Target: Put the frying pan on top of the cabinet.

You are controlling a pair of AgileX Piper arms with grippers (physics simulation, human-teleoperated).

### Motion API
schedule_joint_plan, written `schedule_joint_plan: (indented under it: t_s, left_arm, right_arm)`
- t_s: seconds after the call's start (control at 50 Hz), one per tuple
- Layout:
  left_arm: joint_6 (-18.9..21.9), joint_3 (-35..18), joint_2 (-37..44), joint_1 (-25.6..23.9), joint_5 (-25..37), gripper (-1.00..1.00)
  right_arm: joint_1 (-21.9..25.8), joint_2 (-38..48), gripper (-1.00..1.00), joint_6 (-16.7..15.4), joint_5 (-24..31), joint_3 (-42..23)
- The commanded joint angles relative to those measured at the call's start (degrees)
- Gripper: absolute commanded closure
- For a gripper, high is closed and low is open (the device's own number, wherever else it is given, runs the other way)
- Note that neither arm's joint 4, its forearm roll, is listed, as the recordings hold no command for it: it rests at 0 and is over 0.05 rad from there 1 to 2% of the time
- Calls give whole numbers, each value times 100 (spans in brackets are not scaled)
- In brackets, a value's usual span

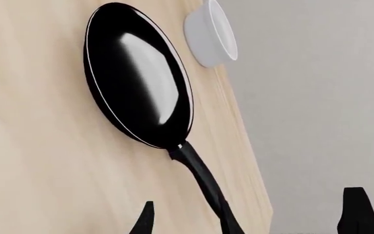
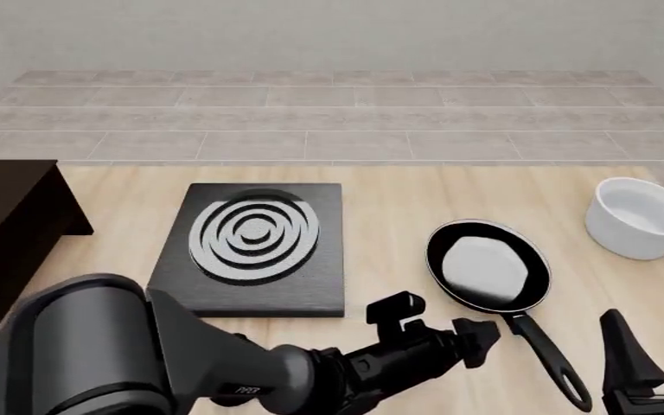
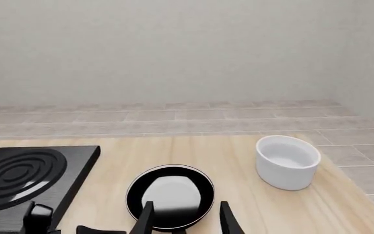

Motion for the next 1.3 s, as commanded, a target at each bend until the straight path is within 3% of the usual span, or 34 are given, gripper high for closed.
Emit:
schedule_joint_plan:
  t_s: [0.02, 1.3]
  left_arm:
    - [-1, -158, 81, -48, 19, -100]
    - [-152, -991, 557, -356, 309, -100]
  right_arm:
    - [10, 64, -100, 1, -55, -6]
    - [-12, 178, -100, 104, -163, -5]
